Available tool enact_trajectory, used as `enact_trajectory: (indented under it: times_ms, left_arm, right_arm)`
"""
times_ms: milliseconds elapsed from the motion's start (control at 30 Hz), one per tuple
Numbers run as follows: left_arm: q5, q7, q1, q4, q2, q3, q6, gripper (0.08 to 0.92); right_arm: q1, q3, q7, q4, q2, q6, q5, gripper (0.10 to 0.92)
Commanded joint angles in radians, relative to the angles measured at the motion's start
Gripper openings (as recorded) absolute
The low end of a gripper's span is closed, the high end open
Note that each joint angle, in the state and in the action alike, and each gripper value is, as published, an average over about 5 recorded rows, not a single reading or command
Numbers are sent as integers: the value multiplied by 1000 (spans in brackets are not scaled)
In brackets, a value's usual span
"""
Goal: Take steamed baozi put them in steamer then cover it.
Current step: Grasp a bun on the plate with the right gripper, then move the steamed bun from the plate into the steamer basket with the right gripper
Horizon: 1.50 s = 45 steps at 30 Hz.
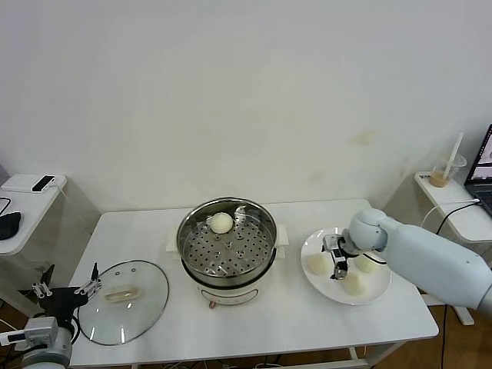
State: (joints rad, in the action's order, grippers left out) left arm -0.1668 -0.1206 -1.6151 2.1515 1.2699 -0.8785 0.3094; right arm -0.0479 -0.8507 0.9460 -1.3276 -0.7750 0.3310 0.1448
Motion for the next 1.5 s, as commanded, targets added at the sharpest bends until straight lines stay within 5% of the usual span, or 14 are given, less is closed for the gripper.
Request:
enact_trajectory:
  times_ms: [33, 400, 1067, 1500]
  left_arm:
    - [2, 0, 2, -5, 3, 1, -1, 823]
    - [2, 0, 3, -4, 2, 1, -1, 823]
    - [-2, 1, 10, 0, -9, 7, -1, 823]
    - [-7, 0, 15, 5, -14, 7, -1, 823]
  right_arm:
    - [-20, 11, -7, 62, -54, -3, 22, 818]
    - [-9, 18, 32, 65, -44, -6, 3, 626]
    - [340, -48, 129, -75, 128, 10, -213, 619]
    - [683, -190, 107, -167, 5, 99, -450, 627]
